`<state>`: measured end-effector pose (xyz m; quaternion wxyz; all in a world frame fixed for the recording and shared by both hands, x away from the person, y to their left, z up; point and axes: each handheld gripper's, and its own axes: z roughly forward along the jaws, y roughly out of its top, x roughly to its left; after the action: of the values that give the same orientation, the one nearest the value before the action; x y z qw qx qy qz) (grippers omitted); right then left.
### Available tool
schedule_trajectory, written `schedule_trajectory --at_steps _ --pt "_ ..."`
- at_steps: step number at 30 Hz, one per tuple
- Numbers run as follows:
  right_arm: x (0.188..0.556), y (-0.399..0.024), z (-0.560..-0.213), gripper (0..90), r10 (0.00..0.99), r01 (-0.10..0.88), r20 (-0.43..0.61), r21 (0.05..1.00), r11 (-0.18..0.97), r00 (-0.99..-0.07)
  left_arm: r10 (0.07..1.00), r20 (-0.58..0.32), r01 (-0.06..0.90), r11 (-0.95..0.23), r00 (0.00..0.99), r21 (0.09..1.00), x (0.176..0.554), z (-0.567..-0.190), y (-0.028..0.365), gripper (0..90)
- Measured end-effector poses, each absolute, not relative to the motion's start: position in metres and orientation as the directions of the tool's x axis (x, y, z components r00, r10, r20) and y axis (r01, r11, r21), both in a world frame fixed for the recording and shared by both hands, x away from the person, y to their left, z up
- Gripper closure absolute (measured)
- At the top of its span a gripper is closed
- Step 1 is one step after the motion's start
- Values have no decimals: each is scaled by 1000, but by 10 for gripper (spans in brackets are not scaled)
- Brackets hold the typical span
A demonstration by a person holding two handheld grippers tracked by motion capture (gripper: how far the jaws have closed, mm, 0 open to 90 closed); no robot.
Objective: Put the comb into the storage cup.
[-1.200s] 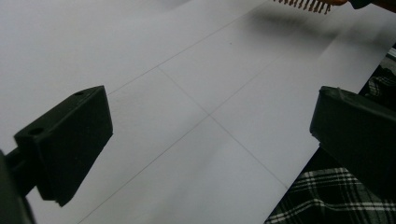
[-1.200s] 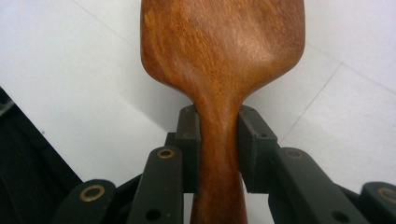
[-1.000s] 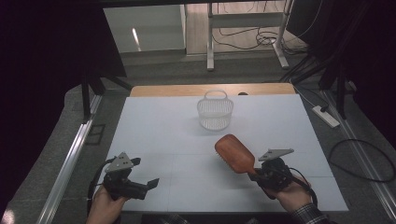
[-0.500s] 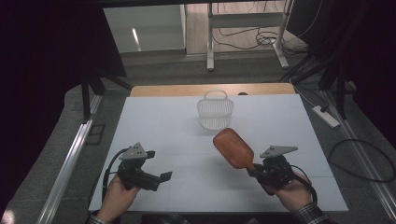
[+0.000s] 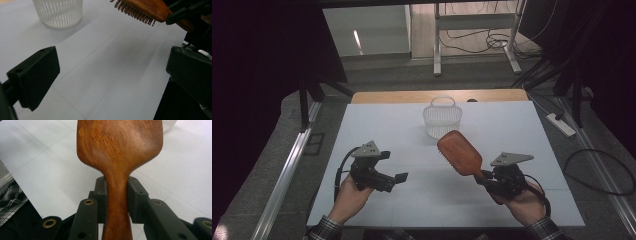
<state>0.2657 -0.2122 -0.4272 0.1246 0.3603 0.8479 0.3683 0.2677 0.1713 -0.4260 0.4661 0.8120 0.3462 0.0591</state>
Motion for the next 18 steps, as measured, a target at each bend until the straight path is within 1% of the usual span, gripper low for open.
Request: schedule_trajectory --at_steps 8,18 --pt "263 -204 -422 721 690 473 28 747 467 -724 620 -273 538 -289 735 792 281 -422 157 0" --pt "261 -198 -420 721 668 442 31 773 455 -743 588 -326 562 -274 740 781 295 -422 147 0"
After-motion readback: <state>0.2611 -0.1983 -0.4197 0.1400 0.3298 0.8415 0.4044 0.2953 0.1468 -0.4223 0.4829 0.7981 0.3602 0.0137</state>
